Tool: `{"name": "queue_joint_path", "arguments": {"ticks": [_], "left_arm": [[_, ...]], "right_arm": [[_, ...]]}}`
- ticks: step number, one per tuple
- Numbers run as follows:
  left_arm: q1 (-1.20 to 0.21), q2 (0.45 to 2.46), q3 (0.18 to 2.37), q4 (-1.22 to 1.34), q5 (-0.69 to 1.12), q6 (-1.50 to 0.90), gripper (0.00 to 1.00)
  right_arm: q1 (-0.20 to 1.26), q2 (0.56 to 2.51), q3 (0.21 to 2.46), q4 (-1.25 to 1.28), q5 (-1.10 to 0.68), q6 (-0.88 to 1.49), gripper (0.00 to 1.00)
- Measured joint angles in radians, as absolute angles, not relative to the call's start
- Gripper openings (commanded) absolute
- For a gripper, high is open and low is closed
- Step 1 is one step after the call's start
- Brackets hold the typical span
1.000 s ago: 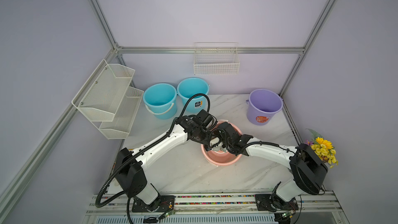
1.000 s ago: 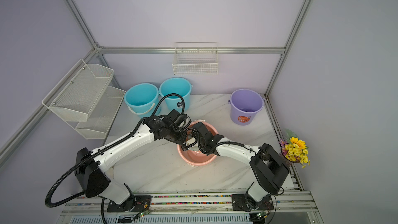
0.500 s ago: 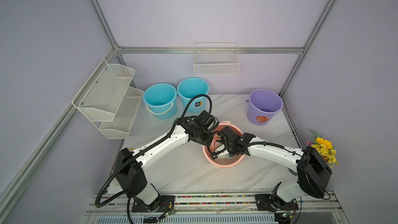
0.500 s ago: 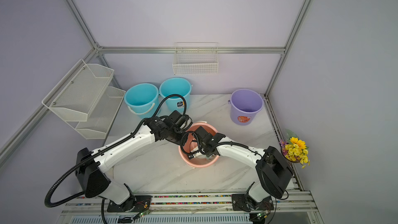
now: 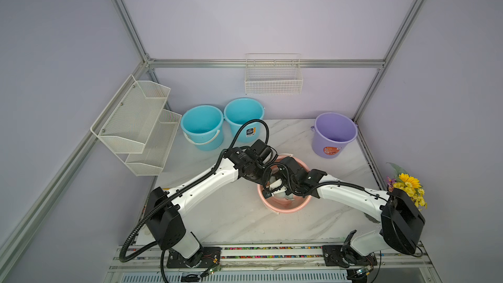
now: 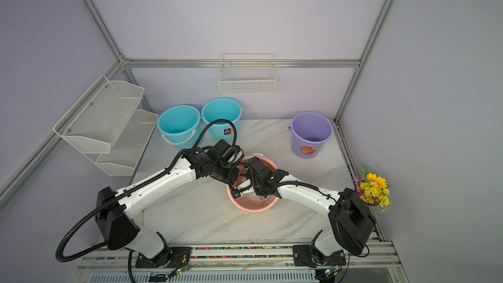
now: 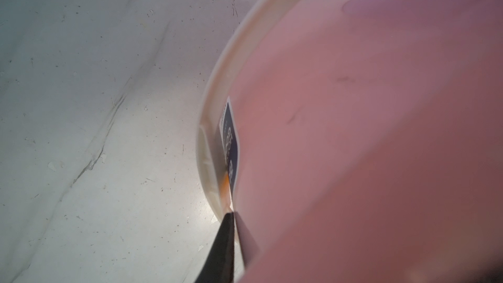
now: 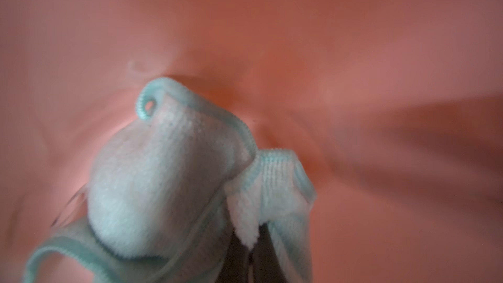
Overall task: Wipe the inside of the bucket with a cloth
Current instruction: Wipe the dirt from the inside of the bucket.
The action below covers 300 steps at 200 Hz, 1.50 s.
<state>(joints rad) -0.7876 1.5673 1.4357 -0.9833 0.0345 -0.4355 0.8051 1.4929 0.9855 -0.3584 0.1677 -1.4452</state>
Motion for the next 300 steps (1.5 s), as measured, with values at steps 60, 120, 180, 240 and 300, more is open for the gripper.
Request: {"name": "queue_joint_path", "arguments": {"ticks": [60,120,180,240,300], "left_arm": [[-0.781,1.568,1.436,-0.971,-0.011,-0.446,0.0],[-0.782,1.569,1.436,-0.963,-0.012,-0.453,0.0],[-0.795,1.577,1.436,-0.994,0.03,-0.448,0.0],[-0.793,1.577,1.436,-1.02,0.041,-0.432,0.0],[-0.778,1.576,1.436,-1.03,0.022,-0.43,0.0]], "right_arm": [[0.792,1.539,1.031,-0.287,0.328,-1.552,0.0],[0.792,1.536,1.04,-0.535,0.366,-1.452,0.0],[0.792,1.535,1.056,-0.766,0.086,-1.302,0.0],[0.778,1.52,0.927,-0.442,-0.072,-1.279,0.0],[0.775,1.536,0.865,-0.046,0.071,-1.419,0.0]]}}
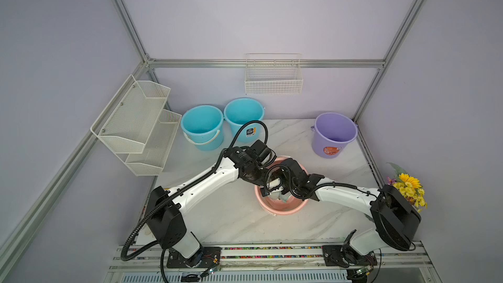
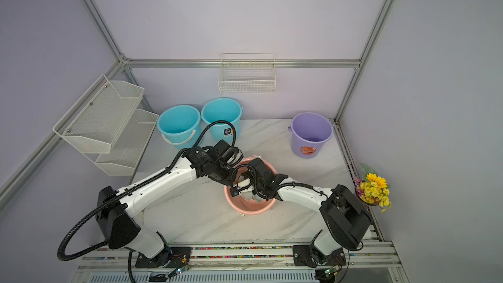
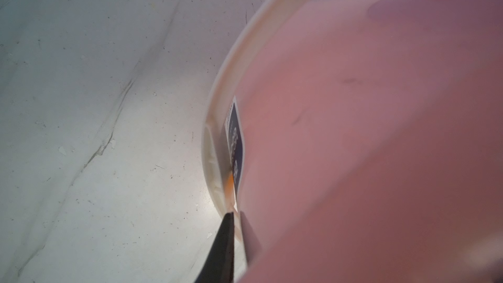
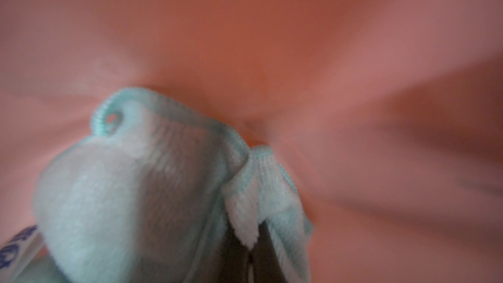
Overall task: Wipe the inside of the bucket with a cloth
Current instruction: Wipe the dirt from the inside of the bucket.
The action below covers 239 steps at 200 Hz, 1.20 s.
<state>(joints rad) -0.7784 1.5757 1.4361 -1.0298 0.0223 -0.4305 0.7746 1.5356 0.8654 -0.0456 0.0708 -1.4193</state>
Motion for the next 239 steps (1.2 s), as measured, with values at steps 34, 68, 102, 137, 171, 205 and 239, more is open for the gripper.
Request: {"name": "queue_joint_path", "arguments": {"ticks": [34,68,102,137,171,205,239], "left_arm": [[-0.775,1.574,1.436,-1.016,0.007,-0.439,0.0],[-0.781,1.574,1.445,-1.02,-0.004,-0.457,0.0],[-0.781,1.587,1.498,-1.053,0.003,-0.469,0.0],[-0.778,1.619,1.526,-1.079,0.023,-0.48,0.0],[-0.767,1.622,1.527,-1.097,0.052,-0.487,0.0],[-0.764,1.621,1.531,-1.102,0.094,-0.487,0.0],[-0.753,1.621,1.533,-1.113,0.1,-0.483,0.0]], "right_arm": [[0.776,1.558,0.867,-0.001,0.212,-1.508,0.0],[0.788,1.499,0.859,-0.022,0.265,-1.514,0.0],[0.83,1.317,0.806,-0.017,0.276,-1.528,0.0],[0.863,1.191,0.8,0.011,0.277,-1.578,0.0],[0.878,1.127,0.817,0.006,0.292,-1.699,0.0],[0.88,1.124,0.86,0.016,0.311,-1.757,0.0],[0.885,1.158,0.84,0.03,0.318,-1.766,0.0]]}}
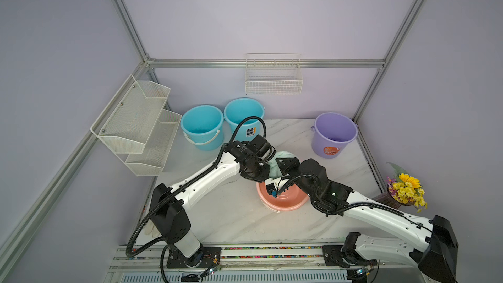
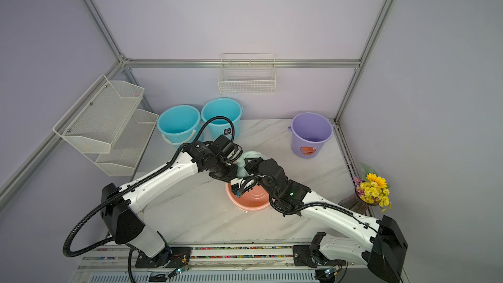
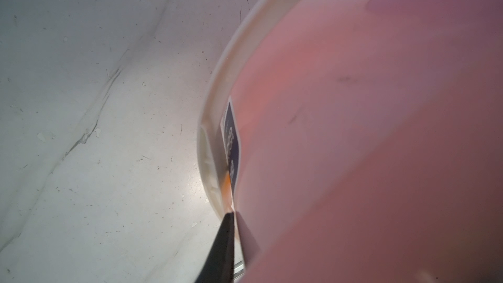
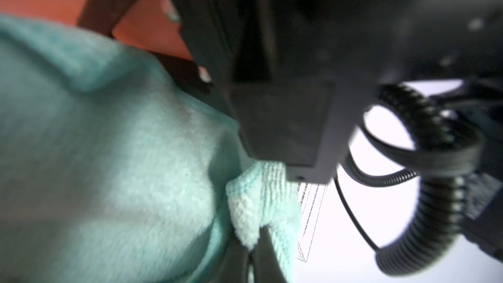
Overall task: Wipe the inside of the bucket with a cloth
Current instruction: Wipe the dirt from the inside of the bucket.
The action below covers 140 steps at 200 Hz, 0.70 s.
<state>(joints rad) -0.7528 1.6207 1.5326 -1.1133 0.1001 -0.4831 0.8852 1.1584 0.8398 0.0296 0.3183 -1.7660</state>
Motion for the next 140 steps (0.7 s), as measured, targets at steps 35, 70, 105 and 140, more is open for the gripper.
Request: {"name": "queue_joint_path", "arguments": {"ticks": [35,70,105,140], "left_arm": [[-0.754,1.62,1.534,-1.115,0.115,-0.484,0.0],[-0.754,1.62,1.536,-1.115,0.136,-0.483,0.0],[-0.754,1.619,1.536,-1.114,0.16,-0.482,0.0],[-0.753,1.613,1.536,-1.117,0.154,-0.479,0.0]], "right_arm": [[0.889,1.169,0.778,0.028,0.329,-1.759,0.0],[0.9,1.156,0.767,0.012,0.344,-1.737,0.0],[0.894,1.218,0.79,0.007,0.355,-1.695,0.0],[0.853,1.357,0.824,0.001,0.35,-1.641,0.0]]}}
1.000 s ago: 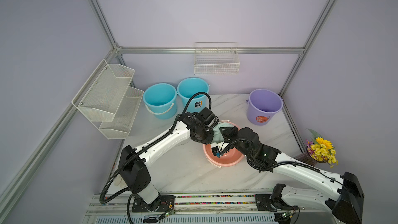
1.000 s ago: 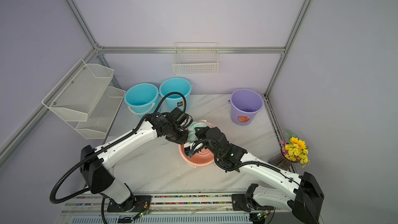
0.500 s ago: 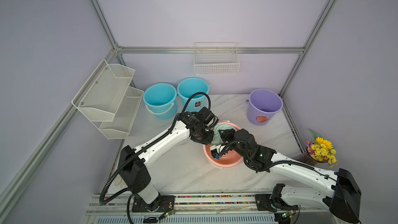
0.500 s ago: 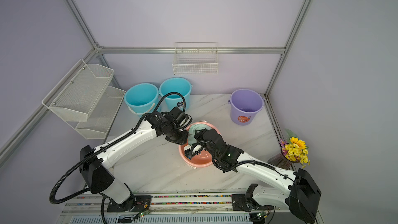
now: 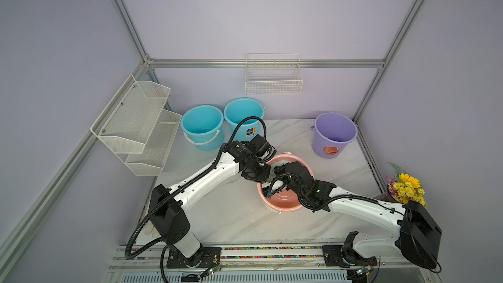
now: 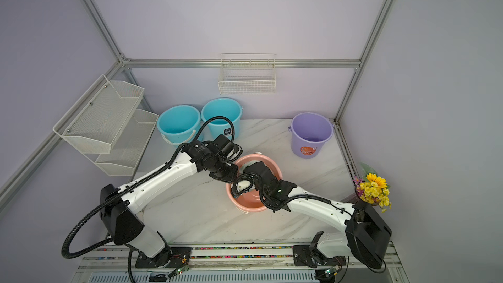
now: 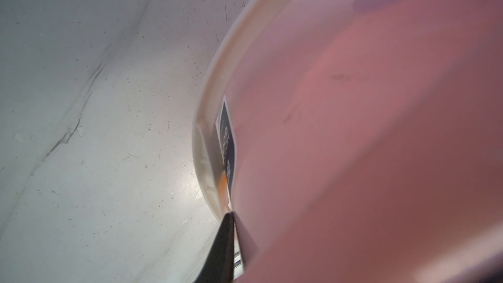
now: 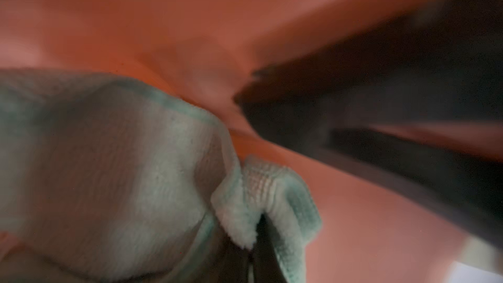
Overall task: Wipe the inside of the bucket with a cloth
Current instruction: Wipe the dirt from the inside of the bucket.
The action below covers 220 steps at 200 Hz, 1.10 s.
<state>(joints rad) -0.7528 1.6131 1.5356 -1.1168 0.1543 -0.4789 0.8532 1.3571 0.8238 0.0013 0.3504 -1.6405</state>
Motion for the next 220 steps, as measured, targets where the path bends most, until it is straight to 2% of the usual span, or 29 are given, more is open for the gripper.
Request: {"name": "queue_joint_path", "arguments": {"ticks": [60,109,144,220], "left_arm": [[-0.754,1.602,1.535,-1.135,0.133,-0.477,0.0],[-0.753,1.602,1.533,-1.157,0.11,-0.479,0.0],[-0.755,1.602,1.533,-1.145,0.109,-0.479,0.0],[-0.762,1.602,1.533,-1.114,0.107,-0.488,0.0]], "right_arm": [[0.793,1.537,0.831,0.001,0.277,-1.547,0.0],[0.794,1.584,0.846,0.012,0.242,-1.496,0.0],[0.812,1.524,0.851,-0.057,0.264,-1.483,0.0],[0.941,1.258,0.939,-0.217,0.41,-1.533,0.0]]}}
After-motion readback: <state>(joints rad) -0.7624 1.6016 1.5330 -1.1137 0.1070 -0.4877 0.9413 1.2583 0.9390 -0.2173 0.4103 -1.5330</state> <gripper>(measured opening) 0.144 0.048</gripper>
